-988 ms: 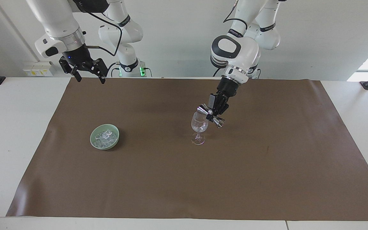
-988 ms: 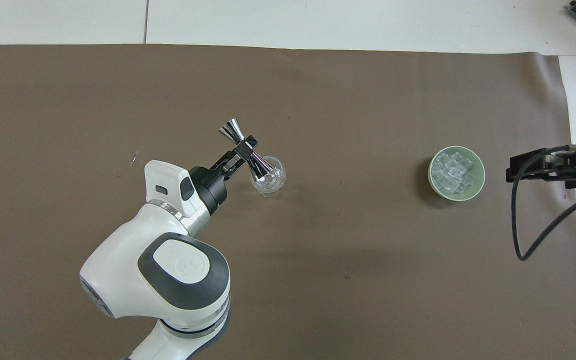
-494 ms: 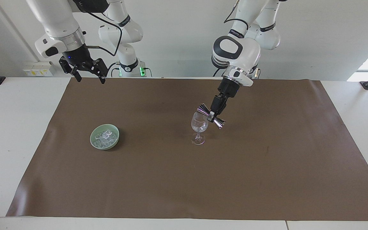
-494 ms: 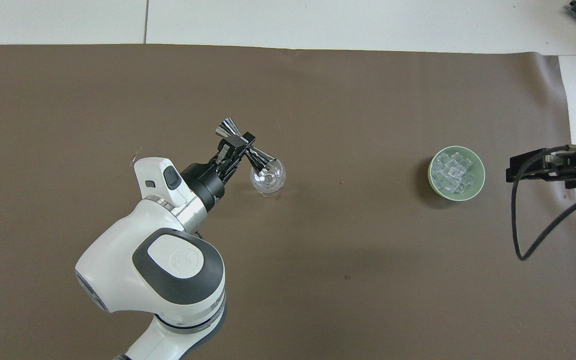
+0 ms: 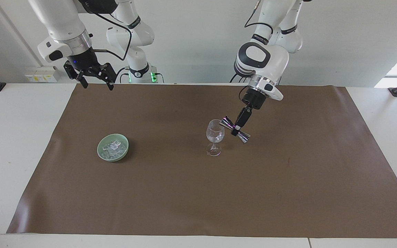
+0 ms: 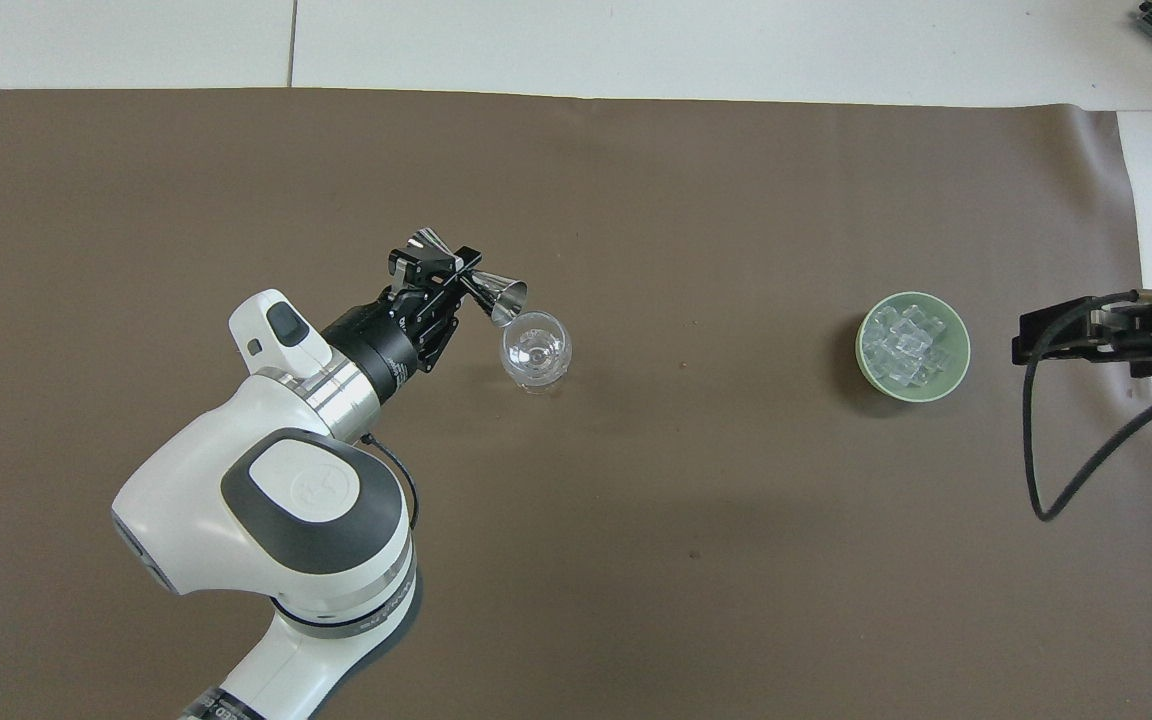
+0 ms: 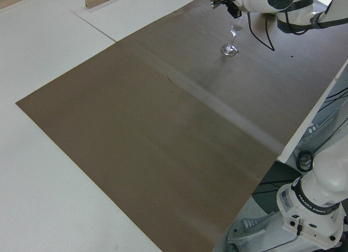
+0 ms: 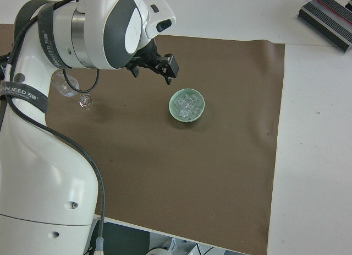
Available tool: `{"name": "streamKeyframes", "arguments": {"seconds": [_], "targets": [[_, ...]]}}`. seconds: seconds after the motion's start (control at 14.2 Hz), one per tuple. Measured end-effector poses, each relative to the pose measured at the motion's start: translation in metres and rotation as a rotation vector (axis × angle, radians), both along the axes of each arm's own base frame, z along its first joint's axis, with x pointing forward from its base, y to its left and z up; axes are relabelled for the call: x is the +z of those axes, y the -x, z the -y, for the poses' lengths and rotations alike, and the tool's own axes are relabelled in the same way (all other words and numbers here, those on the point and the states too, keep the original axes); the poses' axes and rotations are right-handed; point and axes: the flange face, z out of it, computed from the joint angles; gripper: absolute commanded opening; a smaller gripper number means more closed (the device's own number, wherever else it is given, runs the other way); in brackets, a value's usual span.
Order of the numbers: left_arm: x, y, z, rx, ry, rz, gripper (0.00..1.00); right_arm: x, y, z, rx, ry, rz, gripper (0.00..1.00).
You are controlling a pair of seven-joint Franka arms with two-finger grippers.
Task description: Pour wine and add ice with both arms
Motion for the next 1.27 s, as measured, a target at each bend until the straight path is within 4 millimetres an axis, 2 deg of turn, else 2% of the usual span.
{"name": "streamKeyframes", "arguments": {"seconds": [0.49,0.71,1.27], "targets": [[-0.001,-0.021,-0.037,0.184,0.241,-0.170,0.00,0.000,0.000,0.000,0.000,0.000,0.000,1.00],[-0.002,-0.028,-0.045,0.221,0.329,-0.231,0.00,0.000,0.000,0.000,0.000,0.000,0.000,1.00],[-0.011,-0.048,-0.086,0.311,0.515,-0.362,0.00,0.000,0.000,0.000,0.000,0.000,0.000,1.00]]}}
